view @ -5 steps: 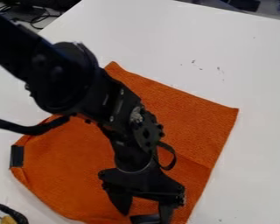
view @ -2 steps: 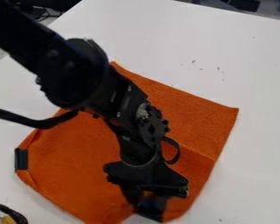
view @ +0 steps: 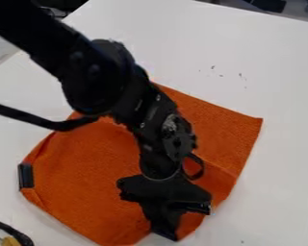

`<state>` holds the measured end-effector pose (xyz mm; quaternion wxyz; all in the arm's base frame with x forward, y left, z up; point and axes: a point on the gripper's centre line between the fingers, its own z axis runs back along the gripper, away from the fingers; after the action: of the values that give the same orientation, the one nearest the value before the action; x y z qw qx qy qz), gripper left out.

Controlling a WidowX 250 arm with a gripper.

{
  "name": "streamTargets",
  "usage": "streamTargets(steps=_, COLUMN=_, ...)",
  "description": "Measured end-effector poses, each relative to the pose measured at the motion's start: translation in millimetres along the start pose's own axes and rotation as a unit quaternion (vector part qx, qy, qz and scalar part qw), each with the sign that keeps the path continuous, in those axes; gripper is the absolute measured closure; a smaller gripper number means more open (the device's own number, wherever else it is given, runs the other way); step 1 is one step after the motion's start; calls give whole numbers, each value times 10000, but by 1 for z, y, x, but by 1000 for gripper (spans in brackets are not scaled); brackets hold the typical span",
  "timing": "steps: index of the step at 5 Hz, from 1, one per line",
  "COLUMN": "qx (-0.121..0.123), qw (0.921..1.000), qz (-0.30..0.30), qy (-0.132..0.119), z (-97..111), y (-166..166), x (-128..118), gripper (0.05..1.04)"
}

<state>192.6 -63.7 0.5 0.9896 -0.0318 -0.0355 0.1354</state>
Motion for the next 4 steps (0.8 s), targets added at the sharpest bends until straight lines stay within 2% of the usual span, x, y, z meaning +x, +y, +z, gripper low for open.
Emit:
streamTargets(steps=1, qx=405, qw=9973, qz=606, qy=-26, z=29, y=5, x=6, gripper=953)
streamTargets(steps=2, qx=556, qw=9944, qz=894, qy=-21, z=57, y=23, x=23, gripper=999)
streamTargets(steps=3, qx=387, qw=9933, qz=1060, qy=-242, z=60, y=51, x=44, gripper=1001)
streamTargets(steps=4, qx=120, qw=9949, qz=904, qy=-422, z=49, y=78, x=69, gripper=1001)
